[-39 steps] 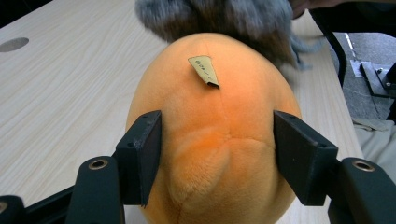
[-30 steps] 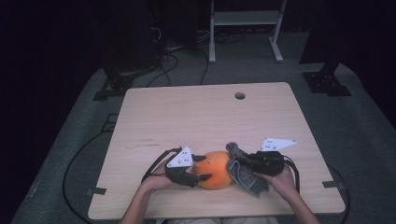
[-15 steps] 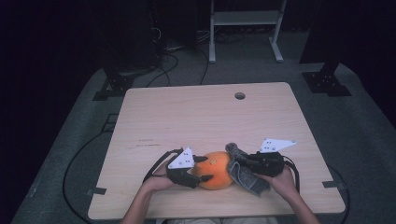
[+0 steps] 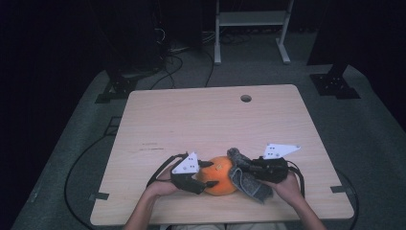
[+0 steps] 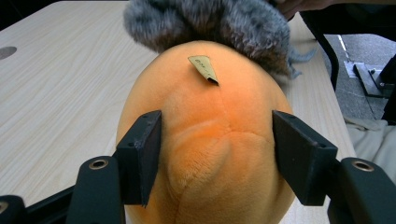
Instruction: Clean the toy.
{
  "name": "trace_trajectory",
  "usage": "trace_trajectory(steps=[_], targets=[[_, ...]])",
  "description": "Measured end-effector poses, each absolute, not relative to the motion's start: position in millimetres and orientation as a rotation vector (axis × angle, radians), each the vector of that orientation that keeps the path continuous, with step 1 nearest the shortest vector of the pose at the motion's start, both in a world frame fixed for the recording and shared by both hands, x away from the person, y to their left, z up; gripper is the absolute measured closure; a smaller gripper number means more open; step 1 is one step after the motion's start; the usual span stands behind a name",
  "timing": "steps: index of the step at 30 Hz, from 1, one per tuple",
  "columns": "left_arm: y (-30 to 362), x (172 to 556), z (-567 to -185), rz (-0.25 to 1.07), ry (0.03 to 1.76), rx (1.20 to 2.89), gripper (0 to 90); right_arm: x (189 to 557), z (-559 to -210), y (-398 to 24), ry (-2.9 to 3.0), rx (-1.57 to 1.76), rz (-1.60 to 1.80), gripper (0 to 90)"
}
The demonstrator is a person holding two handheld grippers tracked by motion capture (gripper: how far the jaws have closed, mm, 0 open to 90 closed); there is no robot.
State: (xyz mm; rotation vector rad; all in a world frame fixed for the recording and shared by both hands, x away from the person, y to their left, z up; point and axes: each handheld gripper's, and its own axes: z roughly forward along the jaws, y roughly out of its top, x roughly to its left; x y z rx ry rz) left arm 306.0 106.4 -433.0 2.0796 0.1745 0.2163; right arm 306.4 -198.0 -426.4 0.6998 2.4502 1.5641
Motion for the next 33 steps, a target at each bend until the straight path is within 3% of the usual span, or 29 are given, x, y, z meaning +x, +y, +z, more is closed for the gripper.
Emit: trace_trajectory(steps=[6,12,16,23,26,29,33], targets=[[110.2,308.1,-432.9,0.215,0.189,2.074,35.6,318.6,-443.5,-213.7,2.478,0.839,1.468,78.1],[112.3,311.0,-433.2,0.221,0.211,2.066,35.1,302.7,-425.0,-207.0,2.445,0.7,1.598,78.1],[114.4,312.7,-432.6,0.227,0.24,2.061,34.6,313.6,-443.0,-206.7,2.498,0.789,1.488,78.1],[108.5,313.0,-433.6,0.218,0.235,2.044,33.9,306.2,-423.7,-202.5,2.433,0.73,1.611,78.1],[111.0,313.7,-429.4,0.183,0.267,2.014,19.9,310.1,-435.6,-196.3,2.461,0.743,1.573,78.1],[110.1,317.0,-434.2,0.174,0.314,2.07,13.8,310.6,-437.1,-204.6,2.452,0.761,1.558,78.1],[103.3,314.2,-438.3,0.179,0.284,2.058,25.6,314.2,-444.7,-217.8,2.481,0.826,1.477,78.0]])
